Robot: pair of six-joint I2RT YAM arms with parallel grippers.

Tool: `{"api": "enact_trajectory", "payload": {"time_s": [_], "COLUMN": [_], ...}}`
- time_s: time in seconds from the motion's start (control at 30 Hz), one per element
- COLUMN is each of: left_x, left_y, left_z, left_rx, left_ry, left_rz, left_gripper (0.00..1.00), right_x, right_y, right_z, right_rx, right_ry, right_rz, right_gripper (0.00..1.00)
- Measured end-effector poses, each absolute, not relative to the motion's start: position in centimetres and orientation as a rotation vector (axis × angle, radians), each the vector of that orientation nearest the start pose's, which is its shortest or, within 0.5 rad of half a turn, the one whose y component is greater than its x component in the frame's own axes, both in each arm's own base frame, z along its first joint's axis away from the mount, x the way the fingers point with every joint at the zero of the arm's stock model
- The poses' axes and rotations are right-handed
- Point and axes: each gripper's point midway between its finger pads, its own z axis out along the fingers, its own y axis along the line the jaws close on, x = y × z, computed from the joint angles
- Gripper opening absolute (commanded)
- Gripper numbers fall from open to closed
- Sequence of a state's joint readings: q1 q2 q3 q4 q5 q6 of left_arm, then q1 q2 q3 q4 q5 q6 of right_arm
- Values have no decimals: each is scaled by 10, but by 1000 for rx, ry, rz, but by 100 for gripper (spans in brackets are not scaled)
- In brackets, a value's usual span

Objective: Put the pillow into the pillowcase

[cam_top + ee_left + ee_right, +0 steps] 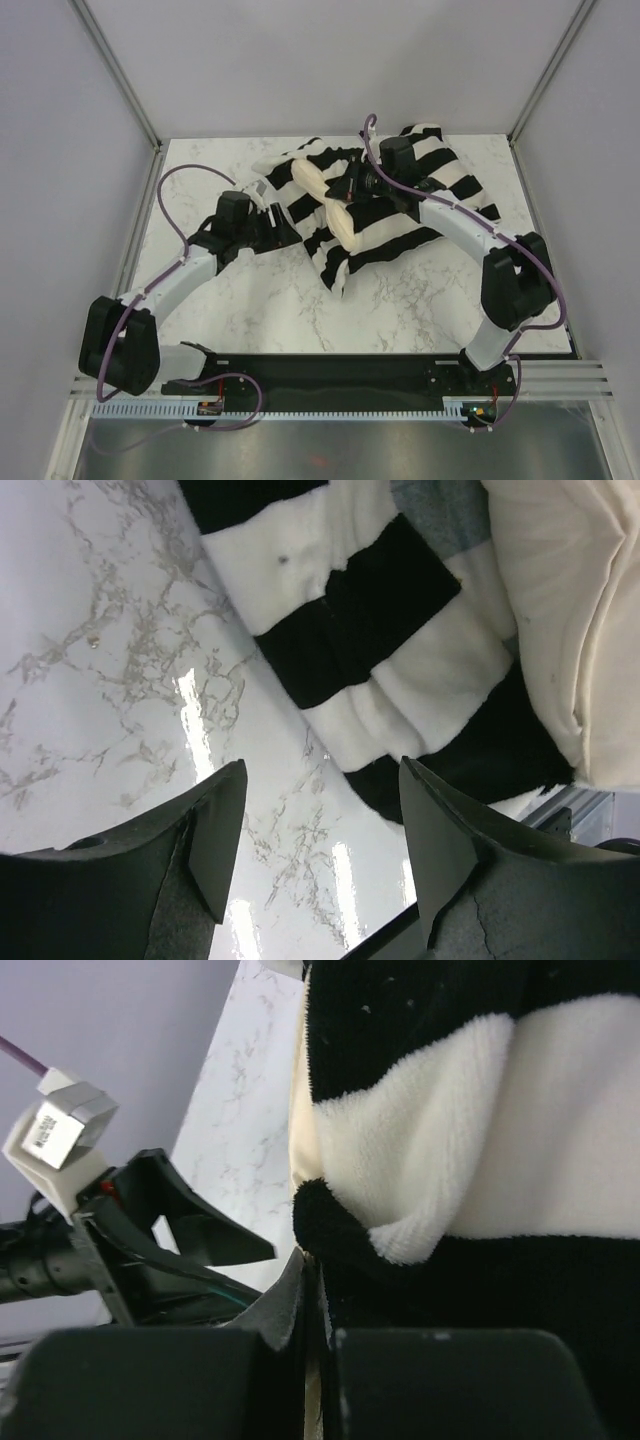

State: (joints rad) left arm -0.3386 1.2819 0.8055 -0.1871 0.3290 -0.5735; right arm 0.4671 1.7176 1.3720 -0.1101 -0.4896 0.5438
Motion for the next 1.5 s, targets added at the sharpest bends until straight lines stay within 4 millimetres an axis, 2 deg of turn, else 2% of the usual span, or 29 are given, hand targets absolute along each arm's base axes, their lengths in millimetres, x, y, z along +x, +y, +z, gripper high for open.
{"api": "enact_trajectory", "payload": {"time_s": [0.13, 0.23, 0.33, 0.43, 0.5, 0.77, 0.83, 0.93, 1.03, 1.07, 1.13, 1.17, 1.27, 1.33, 1.37, 1.4, 1.5], "left_x": [313, 326, 339, 349, 353, 369, 370, 373, 376, 381, 389, 391, 387, 376, 368, 361, 347], "left_y": [-206, -210, -213, -218, -223, -238, -239, -236, -231, -233, -235, -235, -227, -213, -201, -185, -145], "left_z": [134, 138, 128, 109, 100, 103, 92, 64, 39, 36, 39, 40, 42, 46, 51, 59, 93], "left_rx": [-77, -92, -134, -172, -190, -253, -277, -320, -358, -361, -362, -358, -345, -344, -349, -368, -380], "left_ry": [2349, 2326, 2346, 2384, 2394, 2331, 2353, 2403, 2460, 2468, 2466, 2469, 2490, 2512, 2520, 2518, 2465], "left_rz": [-846, -839, -820, -826, -846, -944, -916, -832, -753, -746, -733, -725, -698, -687, -685, -677, -672], "left_gripper": [68, 68, 68, 71, 77, 81, 81, 77, 65, 54, 40, 29, 15, 10, 3, 2, 2], "right_x": [380, 371, 363, 360, 359, 367, 368, 371, 370, 368, 363, 362, 364, 364, 362, 360, 354], "right_y": [330, 346, 357, 364, 367, 369, 370, 373, 377, 380, 384, 384, 372, 359, 353, 347, 334], "right_z": [209, 204, 206, 214, 219, 230, 232, 240, 253, 257, 261, 261, 261, 256, 254, 251, 233], "right_rx": [-141, -80, -36, 2, 23, 113, 135, 150, 139, 125, 105, 100, 76, 12, -34, -76, -207], "right_ry": [2189, 2206, 2203, 2193, 2180, 2146, 2141, 2125, 2106, 2104, 2102, 2103, 2108, 2120, 2119, 2124, 2133], "right_rz": [1246, 1325, 1391, 1451, 1479, 1517, 1521, 1519, 1542, 1559, 1576, 1574, 1545, 1466, 1417, 1370, 1237], "right_gripper": [0, 0, 0, 0, 0, 0, 0, 0, 0, 0, 0, 0, 0, 0, 0, 0, 0]}}
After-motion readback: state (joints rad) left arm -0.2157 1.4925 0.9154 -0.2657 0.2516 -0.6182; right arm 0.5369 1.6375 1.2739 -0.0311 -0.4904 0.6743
